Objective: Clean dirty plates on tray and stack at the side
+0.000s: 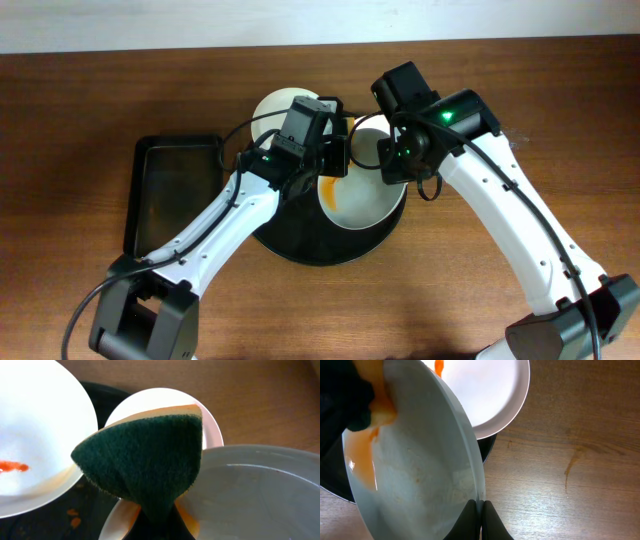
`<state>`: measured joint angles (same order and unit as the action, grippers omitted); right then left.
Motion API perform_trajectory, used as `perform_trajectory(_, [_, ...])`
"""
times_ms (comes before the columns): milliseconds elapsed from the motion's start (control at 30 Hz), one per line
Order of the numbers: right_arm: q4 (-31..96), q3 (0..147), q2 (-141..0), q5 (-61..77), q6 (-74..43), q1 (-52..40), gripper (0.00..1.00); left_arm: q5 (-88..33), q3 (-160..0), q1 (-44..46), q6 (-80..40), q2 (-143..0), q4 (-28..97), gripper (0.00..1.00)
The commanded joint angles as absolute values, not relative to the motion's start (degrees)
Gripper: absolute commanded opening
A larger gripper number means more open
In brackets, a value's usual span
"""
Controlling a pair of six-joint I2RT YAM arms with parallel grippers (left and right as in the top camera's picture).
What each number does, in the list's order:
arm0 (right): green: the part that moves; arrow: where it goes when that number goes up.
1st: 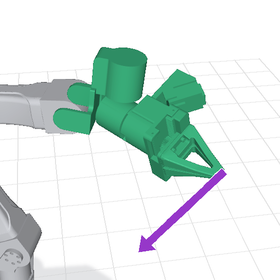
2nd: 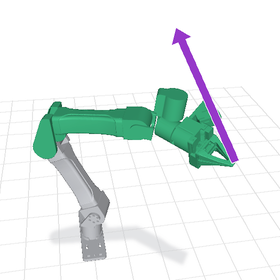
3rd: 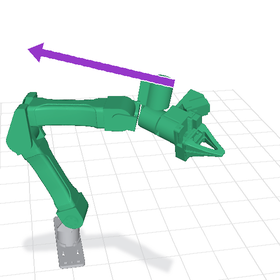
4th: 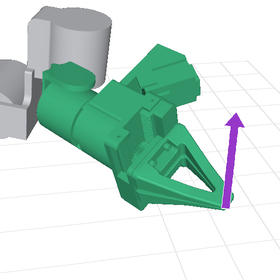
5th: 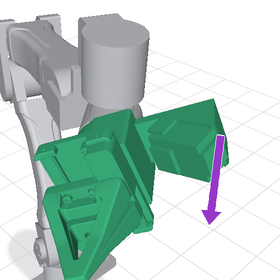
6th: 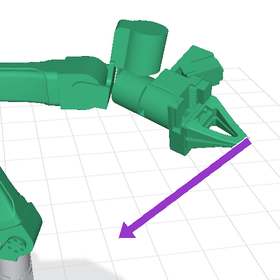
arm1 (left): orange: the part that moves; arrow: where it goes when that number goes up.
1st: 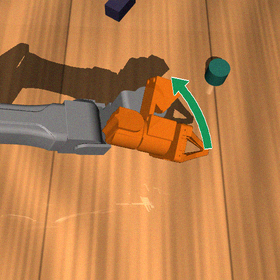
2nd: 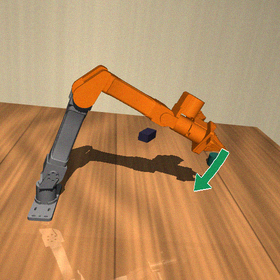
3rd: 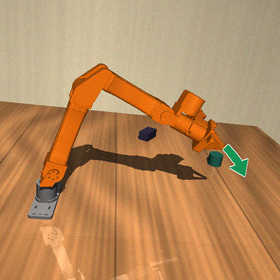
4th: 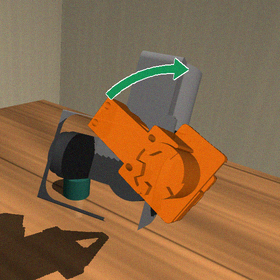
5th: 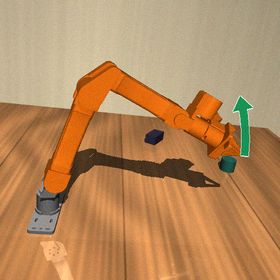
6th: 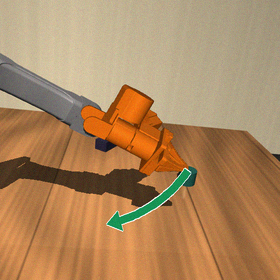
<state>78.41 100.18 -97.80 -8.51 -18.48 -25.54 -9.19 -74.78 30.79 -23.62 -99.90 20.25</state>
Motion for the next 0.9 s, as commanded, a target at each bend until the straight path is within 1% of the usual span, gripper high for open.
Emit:
perform_trajectory(0, [78.78, 100.42, -96.14, -6.63, -18.28, -25.52, 0.04, -6.17, -75.35, 31.03, -23.94, -100.33, 20.34, 0.01])
perform_trajectory(267, [78.89, 103.48, -96.14, -6.66, -18.31, -25.47, 0.04, -6.17, -75.05, 34.24, -23.92, -100.4, 30.76, 0.0])
perform_trajectory(367, [79.37, 104.22, -96.14, -6.66, -18.31, -25.47, 0.04, -4.67, -75.05, 34.83, -23.92, -100.4, 30.41, 0.01])
perform_trajectory(500, [80.14, 104.22, -96.14, -6.66, -17.98, -25.47, 0.04, 5.48, -75.05, 34.72, -23.94, -100.4, 25.17, 0.01])
perform_trajectory(567, [80.09, 104.22, -96.14, -6.66, -17.63, -25.47, 0.04, 4.89, -75.05, 34.74, -23.94, -100.4, 23.4, 0.01])
perform_trajectory(633, [79.64, 104.22, -96.14, -6.68, -17.61, -25.47, 0.04, 0.91, -75.05, 34.89, -23.92, -100.4, 25.1, 0.01])
perform_trajectory(700, [79.29, 104.22, -96.14, -6.68, -17.39, -25.45, 0.04, 0.25, -75.05, 34.7, -23.51, -100.4, 27.31, 0.01])
perform_trajectory(733, [79.35, 104.2, -96.14, -6.7, -17.39, -25.45, 0.11, 0.47, -75.05, 34.39, -23.2, -100.4, 27.24, 0.01])
perform_trajectory(767, [79.57, 104.2, -96.14, -6.68, -17.41, -25.41, 0.24, 0.69, -75.07, 34.04, -23.05, -100.38, 27.24, 0.0])
perform_trajectory(800, [80.12, 104.12, -96.16, -6.39, -17.43, -25.41, 0.57, 0.64, -75.07, 33.17, -23.05, -100.33, 27.53, 0.0])
perform_trajectory(833, [80.16, 103.96, -96.2, -4.89, -17.43, -25.43, 0.71, 0.64, -75.07, 32.12, -23.05, -100.31, 28.36, 0.01])
perform_trajectory(867, [80.07, 103.44, -96.25, -3.33, -17.43, -25.47, 0.88, 0.62, -75.07, 31.09, -23.05, -100.27, 29.32, 0.0])
